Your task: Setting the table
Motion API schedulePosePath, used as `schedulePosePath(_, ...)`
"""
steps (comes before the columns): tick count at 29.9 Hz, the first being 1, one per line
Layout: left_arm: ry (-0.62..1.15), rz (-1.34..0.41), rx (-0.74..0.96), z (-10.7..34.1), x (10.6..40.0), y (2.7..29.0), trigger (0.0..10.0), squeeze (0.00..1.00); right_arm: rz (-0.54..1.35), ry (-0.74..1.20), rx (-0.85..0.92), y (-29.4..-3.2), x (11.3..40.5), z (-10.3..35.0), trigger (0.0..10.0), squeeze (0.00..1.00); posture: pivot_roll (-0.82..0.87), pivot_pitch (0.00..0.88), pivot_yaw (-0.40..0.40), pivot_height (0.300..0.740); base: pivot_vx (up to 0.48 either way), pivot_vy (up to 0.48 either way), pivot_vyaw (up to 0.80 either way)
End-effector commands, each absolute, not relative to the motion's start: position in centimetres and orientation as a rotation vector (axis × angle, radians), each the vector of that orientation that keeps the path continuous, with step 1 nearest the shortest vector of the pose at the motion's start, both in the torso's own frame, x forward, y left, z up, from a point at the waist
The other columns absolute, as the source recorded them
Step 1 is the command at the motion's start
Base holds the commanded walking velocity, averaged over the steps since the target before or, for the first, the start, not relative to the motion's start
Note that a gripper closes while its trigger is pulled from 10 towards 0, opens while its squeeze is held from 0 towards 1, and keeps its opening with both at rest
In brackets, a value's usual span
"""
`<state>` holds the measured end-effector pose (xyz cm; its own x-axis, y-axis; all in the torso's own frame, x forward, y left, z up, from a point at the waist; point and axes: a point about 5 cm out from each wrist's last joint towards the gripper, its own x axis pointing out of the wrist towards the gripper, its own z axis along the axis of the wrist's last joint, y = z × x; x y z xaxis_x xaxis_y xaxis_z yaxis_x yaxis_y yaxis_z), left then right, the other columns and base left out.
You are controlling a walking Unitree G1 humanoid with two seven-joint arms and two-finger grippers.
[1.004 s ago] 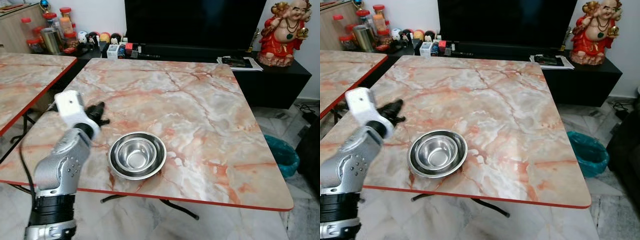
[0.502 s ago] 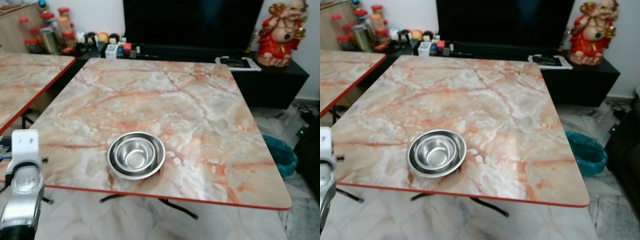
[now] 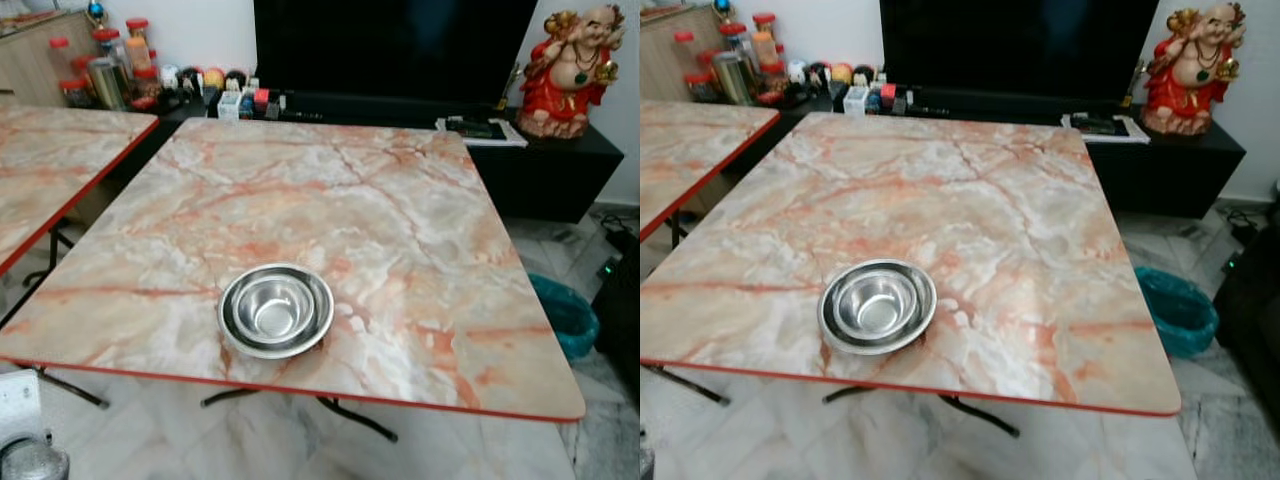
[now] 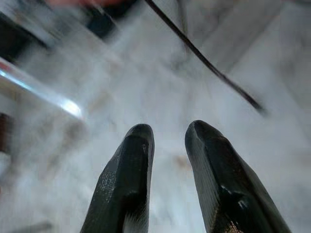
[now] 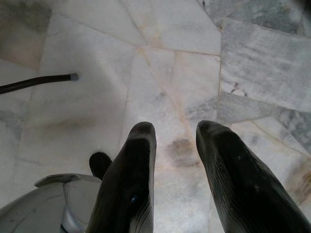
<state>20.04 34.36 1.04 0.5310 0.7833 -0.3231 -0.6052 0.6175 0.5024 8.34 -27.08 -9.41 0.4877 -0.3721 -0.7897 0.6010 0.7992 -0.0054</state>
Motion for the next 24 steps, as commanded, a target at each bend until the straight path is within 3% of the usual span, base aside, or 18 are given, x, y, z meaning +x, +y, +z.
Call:
schedulePosePath(1,0.647,0.746,0.192,-1.4,19.4,32.7,10.0,0.0,-0.619,0.879,0.293,-27.3,8.1,-9.4,10.0,0.0,0.02,0.053,-0.041,0.74,0.0,0.0,0.0)
schedulePosePath(8,0.741,0.57,0.027,-4.5,18.7,29.1,10.0,0.0,-0.613,0.876,0.298,-27.3,8.3,-9.4,10.0,0.0,0.02,0.05,-0.043,0.74,0.0,0.0,0.0)
schedulePosePath(13,0.8,0.304,-0.016,-6.0,19.1,25.7,10.0,0.0,-0.609,0.877,0.296,-27.2,8.4,-9.4,10.0,0.0,0.02,0.051,-0.044,0.74,0.0,0.0,0.0)
schedulePosePath(18,0.814,0.296,-0.05,-6.3,18.8,25.7,10.0,0.0,-0.615,0.874,0.3,-27.2,8.4,-9.4,10.0,0.0,0.01,0.051,-0.042,0.74,0.0,0.0,0.0)
schedulePosePath(24,0.849,0.176,0.024,-6.7,18.0,25.6,10.0,0.0,-0.601,0.877,0.309,-27.1,8.4,-9.4,10.0,0.0,0.01,0.058,-0.04,0.74,0.0,0.0,0.0)
